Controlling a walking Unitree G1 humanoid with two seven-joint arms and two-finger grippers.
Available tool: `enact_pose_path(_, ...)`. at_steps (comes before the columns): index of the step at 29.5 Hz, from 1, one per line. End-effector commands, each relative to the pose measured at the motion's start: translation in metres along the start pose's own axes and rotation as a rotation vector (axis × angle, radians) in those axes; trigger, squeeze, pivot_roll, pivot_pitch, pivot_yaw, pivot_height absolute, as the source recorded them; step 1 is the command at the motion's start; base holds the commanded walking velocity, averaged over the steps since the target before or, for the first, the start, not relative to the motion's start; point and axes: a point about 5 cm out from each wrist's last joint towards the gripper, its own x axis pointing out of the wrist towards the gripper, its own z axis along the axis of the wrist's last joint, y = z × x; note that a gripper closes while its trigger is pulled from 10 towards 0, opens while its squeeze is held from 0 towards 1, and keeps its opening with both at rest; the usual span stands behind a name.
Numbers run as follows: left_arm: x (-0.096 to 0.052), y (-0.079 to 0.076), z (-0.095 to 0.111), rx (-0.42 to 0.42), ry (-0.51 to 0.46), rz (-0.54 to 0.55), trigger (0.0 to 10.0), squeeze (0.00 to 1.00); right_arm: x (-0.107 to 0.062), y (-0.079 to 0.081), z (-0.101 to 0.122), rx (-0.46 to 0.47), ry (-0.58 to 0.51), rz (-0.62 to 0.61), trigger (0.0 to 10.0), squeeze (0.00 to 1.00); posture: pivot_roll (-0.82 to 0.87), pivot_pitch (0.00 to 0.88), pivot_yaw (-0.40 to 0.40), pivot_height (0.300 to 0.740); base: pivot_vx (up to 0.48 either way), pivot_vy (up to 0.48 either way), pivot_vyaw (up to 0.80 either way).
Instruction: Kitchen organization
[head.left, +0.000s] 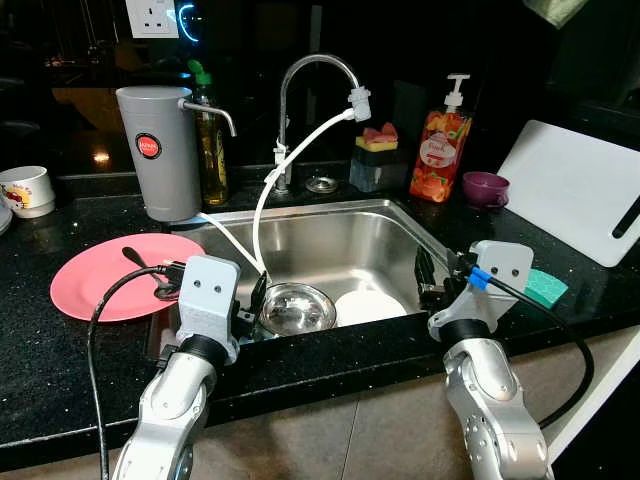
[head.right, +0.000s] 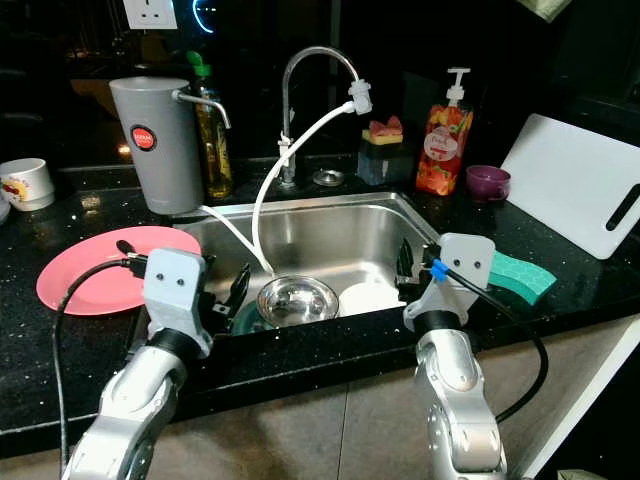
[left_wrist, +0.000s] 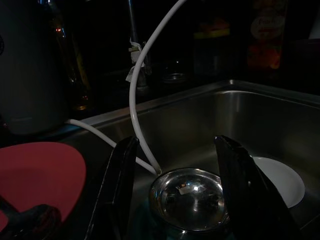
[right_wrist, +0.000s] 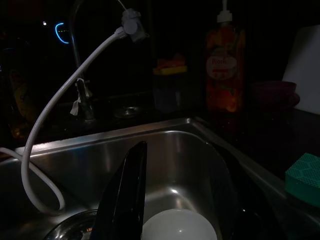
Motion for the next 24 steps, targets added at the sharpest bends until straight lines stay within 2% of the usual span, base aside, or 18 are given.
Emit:
enact_pose_path(1, -0.0002, -0.0013, -0.0014, 0.003, 0.007, -0.008, 10.0, 0.00, -0.0012, -0.0017, 0.0012, -0.001, -0.006, -0.010, 10.0, 0.00, 0.10, 0.045, -0.043, 0.740, 0.000, 0.000, 0.00)
enact_pose_path(24, 0.0006, -0.0019, -0.0011, 0.001, 0.005, -0.008, 10.0, 0.00, -0.0001, -0.0015, 0.0015, -0.002, -0.008, -0.008, 10.0, 0.00, 0.10, 0.042, -0.045, 0.740, 0.000, 0.000, 0.00)
